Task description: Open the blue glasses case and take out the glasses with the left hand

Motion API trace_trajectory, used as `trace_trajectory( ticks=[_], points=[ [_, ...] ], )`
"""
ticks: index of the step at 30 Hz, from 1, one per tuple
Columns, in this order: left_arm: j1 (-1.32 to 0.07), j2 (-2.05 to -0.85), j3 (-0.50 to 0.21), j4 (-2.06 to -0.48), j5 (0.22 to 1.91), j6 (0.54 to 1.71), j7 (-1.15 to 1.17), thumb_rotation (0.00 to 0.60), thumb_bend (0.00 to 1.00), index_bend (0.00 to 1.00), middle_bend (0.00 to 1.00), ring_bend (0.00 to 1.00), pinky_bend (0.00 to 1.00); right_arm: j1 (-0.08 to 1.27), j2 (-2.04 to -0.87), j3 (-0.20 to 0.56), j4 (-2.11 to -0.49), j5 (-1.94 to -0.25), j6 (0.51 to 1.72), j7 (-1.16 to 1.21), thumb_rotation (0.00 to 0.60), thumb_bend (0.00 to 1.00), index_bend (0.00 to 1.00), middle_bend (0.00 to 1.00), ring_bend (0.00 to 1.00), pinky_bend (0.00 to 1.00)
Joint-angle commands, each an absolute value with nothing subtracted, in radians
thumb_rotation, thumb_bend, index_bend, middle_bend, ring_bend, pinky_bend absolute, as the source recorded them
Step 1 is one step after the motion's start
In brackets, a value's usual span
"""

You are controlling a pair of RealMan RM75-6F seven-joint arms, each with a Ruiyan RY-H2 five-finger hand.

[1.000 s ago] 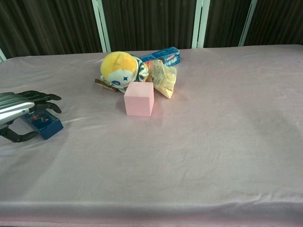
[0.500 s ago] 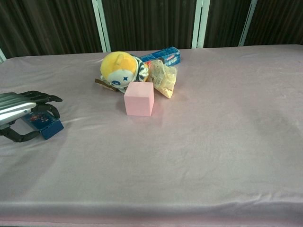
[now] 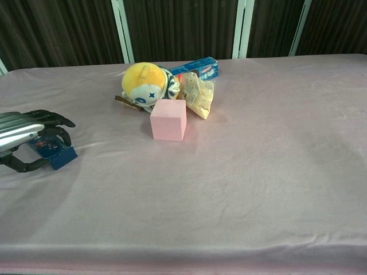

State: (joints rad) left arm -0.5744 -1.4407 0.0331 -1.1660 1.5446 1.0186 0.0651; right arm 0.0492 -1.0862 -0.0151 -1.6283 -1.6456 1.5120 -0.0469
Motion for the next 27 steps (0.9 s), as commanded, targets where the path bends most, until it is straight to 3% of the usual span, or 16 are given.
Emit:
trace_trajectory(
  ticks=[1, 22, 27],
  points=[
    [-0.575, -1.438, 0.033, -1.171, 1.545, 1.02, 0.068, 0.6, 0.43, 0.32, 0.09, 0.0, 0.0, 0.05, -1.086, -0.015, -1.629, -1.645, 1.511, -0.048, 0.6, 0.19, 0.0, 0.0, 0.0, 0.03],
    [-0.575, -1.43, 0.03, -1.197, 1.539, 1.026, 0.107, 0.6, 0.44, 0.28, 0.11, 0.0, 0.01, 0.05, -1.085, -0.015, -1.63, -1.642, 1.509, -0.049, 0.6, 0.19, 0.0, 0.0, 0.0, 0.03],
    [-0.574, -1.431, 0.029, -1.203, 1.54, 1.032, 0.11, 0.6, 0.5, 0.31, 0.12, 0.0, 0.01, 0.05, -1.084, -0.015, -1.63, -1.643, 1.508, -0.048, 0.6, 0.19, 0.0, 0.0, 0.0, 0.03]
  ],
)
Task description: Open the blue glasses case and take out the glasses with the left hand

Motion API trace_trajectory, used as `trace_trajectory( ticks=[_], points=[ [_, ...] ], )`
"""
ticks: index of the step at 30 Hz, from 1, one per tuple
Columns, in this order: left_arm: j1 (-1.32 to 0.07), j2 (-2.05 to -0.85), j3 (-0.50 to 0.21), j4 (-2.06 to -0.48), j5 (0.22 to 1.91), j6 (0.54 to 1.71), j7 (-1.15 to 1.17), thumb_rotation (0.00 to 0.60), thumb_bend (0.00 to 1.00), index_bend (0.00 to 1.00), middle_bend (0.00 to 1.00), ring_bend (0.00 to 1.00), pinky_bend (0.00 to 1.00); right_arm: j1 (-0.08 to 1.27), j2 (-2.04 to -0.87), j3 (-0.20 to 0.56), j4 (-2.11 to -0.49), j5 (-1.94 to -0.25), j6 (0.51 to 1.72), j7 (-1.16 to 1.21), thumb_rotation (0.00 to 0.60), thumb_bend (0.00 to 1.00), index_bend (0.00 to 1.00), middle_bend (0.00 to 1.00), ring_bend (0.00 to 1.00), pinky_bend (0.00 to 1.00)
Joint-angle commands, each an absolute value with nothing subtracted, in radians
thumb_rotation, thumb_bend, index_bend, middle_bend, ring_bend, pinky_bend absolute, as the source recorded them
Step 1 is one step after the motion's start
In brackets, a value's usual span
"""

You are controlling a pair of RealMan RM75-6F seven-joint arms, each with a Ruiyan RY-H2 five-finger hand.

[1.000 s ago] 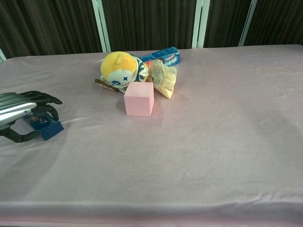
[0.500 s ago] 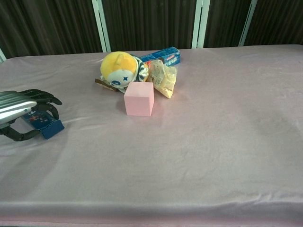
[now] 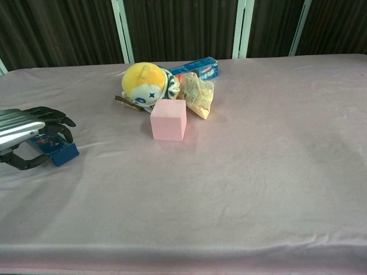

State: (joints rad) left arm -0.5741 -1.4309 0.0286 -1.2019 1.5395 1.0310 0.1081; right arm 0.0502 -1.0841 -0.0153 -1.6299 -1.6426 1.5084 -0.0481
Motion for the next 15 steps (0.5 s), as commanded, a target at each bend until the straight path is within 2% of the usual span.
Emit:
trace_trajectory(
  ticks=[1, 15],
  points=[
    [-0.574, -1.431, 0.029, -1.203, 1.541, 1.033, 0.112, 0.6, 0.5, 0.32, 0.12, 0.0, 0.01, 0.05, -1.084, -0.015, -1.63, -1.642, 1.509, -0.048, 0.6, 0.19, 0.0, 0.0, 0.0, 0.03],
    [-0.575, -1.424, 0.026, -1.221, 1.535, 1.033, 0.128, 0.6, 0.54, 0.35, 0.15, 0.0, 0.01, 0.05, -1.083, -0.016, -1.631, -1.643, 1.508, -0.049, 0.6, 0.19, 0.0, 0.0, 0.0, 0.03]
  ],
)
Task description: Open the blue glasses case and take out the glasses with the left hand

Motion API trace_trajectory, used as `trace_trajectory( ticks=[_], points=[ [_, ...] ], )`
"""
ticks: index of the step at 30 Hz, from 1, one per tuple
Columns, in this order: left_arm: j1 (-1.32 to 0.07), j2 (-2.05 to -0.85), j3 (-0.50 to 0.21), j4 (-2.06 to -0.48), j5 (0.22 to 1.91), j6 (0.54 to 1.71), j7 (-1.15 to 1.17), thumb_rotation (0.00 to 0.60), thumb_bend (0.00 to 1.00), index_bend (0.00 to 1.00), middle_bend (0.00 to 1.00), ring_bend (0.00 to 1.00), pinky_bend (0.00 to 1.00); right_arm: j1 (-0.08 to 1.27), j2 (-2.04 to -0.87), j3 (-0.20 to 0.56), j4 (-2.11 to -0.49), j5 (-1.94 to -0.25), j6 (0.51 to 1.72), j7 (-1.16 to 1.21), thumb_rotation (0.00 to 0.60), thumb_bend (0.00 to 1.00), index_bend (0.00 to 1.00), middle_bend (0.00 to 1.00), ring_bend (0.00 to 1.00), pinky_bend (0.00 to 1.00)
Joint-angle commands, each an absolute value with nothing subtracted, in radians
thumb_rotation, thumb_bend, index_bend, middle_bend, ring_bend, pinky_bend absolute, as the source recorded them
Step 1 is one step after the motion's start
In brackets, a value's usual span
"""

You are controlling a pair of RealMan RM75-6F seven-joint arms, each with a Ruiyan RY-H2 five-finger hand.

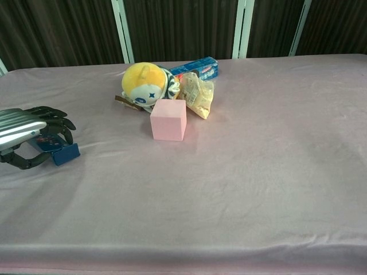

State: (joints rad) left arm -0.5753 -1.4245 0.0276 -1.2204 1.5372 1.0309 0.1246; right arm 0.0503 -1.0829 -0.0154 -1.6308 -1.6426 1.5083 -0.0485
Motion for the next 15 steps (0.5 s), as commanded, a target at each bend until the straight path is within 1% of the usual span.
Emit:
trace_trajectory(
  ticks=[1, 15],
  points=[
    [-0.574, -1.423, 0.025, -1.223, 1.534, 1.033, 0.129, 0.6, 0.55, 0.35, 0.16, 0.0, 0.01, 0.05, -1.083, -0.016, -1.631, -1.643, 1.508, -0.049, 0.6, 0.19, 0.0, 0.0, 0.0, 0.03],
    [-0.566, -1.423, 0.024, -1.232, 1.54, 1.059, 0.148, 0.6, 0.69, 0.36, 0.17, 0.01, 0.01, 0.051, -1.082, -0.017, -1.633, -1.642, 1.504, -0.053, 0.6, 0.19, 0.0, 0.0, 0.0, 0.03]
  ],
)
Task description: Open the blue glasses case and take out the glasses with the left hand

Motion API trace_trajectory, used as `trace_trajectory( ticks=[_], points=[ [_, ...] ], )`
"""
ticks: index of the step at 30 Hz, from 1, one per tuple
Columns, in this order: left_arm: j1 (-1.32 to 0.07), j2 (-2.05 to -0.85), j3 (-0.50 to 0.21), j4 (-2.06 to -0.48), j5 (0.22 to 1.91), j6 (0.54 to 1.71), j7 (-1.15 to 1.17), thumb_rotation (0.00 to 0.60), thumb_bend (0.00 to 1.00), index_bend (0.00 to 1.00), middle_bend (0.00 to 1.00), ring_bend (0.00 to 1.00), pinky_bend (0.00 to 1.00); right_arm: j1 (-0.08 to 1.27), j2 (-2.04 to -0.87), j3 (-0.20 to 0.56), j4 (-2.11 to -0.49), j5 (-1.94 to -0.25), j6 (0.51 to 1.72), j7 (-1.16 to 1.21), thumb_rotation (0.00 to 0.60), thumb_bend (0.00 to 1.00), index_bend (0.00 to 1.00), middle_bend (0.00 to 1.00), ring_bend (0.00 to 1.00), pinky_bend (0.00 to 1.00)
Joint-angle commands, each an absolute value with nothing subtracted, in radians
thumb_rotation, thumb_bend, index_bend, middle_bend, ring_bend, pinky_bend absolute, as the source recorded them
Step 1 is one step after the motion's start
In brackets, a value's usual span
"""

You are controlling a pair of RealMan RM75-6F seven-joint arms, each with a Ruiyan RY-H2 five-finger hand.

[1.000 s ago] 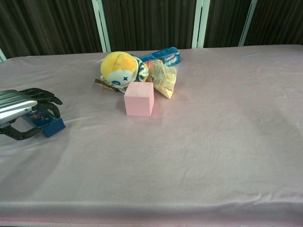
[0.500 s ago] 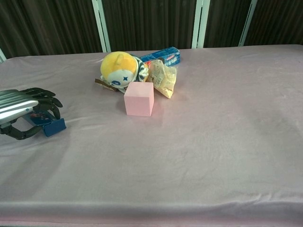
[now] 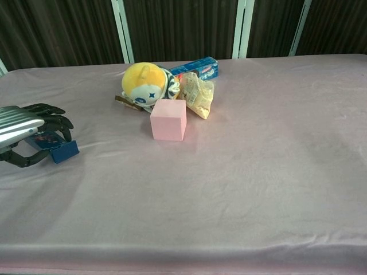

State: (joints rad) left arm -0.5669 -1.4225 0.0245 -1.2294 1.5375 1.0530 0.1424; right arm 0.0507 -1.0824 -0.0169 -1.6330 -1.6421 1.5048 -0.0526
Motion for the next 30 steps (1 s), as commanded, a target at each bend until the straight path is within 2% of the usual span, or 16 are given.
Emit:
trace_trajectory(
  ticks=[1, 9, 18, 23, 30],
  points=[
    [-0.566, -1.423, 0.023, -1.234, 1.541, 1.061, 0.151, 0.6, 0.7, 0.36, 0.17, 0.01, 0.01, 0.051, -1.082, -0.017, -1.634, -1.642, 1.504, -0.053, 0.6, 0.19, 0.0, 0.0, 0.0, 0.03],
    [-0.562, -1.42, 0.024, -1.243, 1.548, 1.075, 0.178, 0.6, 0.76, 0.36, 0.17, 0.01, 0.01, 0.051, -1.081, -0.017, -1.633, -1.641, 1.504, -0.051, 0.6, 0.19, 0.0, 0.0, 0.0, 0.03],
    [-0.55, -1.428, 0.011, -1.244, 1.549, 1.117, 0.278, 0.6, 0.69, 0.28, 0.17, 0.01, 0.01, 0.051, -1.081, -0.018, -1.634, -1.642, 1.503, -0.054, 0.6, 0.19, 0.0, 0.0, 0.0, 0.03],
    [-0.545, -1.441, 0.004, -1.238, 1.546, 1.132, 0.33, 0.6, 0.68, 0.31, 0.17, 0.02, 0.01, 0.05, -1.08, -0.018, -1.634, -1.642, 1.504, -0.051, 0.6, 0.19, 0.0, 0.0, 0.0, 0.03],
    [-0.547, -1.448, 0.006, -1.235, 1.552, 1.13, 0.344, 0.6, 0.68, 0.4, 0.18, 0.03, 0.01, 0.049, -1.077, -0.018, -1.634, -1.643, 1.508, -0.045, 0.6, 0.19, 0.0, 0.0, 0.0, 0.03]
  ],
)
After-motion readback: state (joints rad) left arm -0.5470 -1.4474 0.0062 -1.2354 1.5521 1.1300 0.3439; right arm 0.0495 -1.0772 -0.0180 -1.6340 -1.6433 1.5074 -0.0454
